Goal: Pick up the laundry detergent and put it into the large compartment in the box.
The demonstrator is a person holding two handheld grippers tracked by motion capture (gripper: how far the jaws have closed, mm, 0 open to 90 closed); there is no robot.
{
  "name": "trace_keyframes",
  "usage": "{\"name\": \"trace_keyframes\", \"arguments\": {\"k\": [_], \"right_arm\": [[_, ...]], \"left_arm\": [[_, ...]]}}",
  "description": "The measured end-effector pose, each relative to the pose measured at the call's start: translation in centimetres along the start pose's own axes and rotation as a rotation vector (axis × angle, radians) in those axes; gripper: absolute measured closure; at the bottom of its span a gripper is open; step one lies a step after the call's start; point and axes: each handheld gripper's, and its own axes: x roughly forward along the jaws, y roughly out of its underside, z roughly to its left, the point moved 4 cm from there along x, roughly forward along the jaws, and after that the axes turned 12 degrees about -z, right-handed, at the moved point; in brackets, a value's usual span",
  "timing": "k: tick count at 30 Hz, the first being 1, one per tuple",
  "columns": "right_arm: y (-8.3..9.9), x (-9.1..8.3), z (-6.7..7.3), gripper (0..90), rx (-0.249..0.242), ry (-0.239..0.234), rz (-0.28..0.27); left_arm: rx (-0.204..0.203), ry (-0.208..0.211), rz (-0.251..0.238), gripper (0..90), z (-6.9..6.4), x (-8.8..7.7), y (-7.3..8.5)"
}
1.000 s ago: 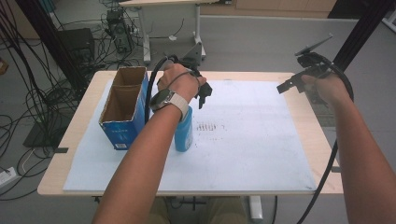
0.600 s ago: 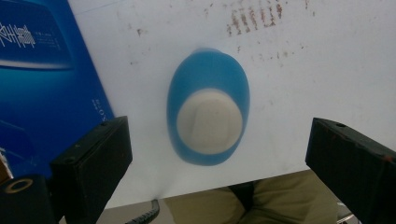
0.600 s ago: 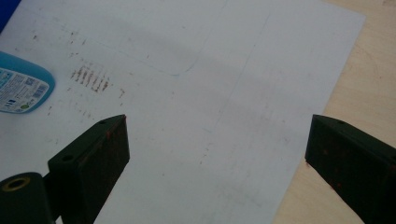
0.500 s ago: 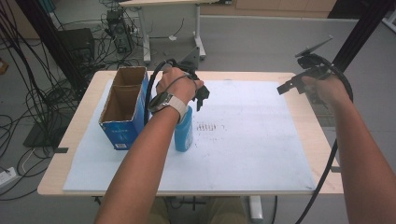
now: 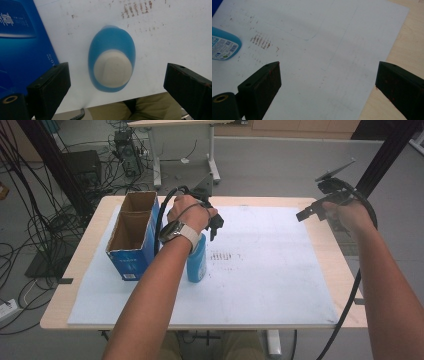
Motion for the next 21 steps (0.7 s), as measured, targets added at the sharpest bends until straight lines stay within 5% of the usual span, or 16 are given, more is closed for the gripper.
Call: {"name": "trace_keyframes", "arguments": {"k": [21], "right_arm": [[0.12,0.13,-0.22,6.2,0.006,0.001,0.005]], "left_arm": [[-0.021,0.003,-0.002,7.7,0.6,0.15,0.17]]}}
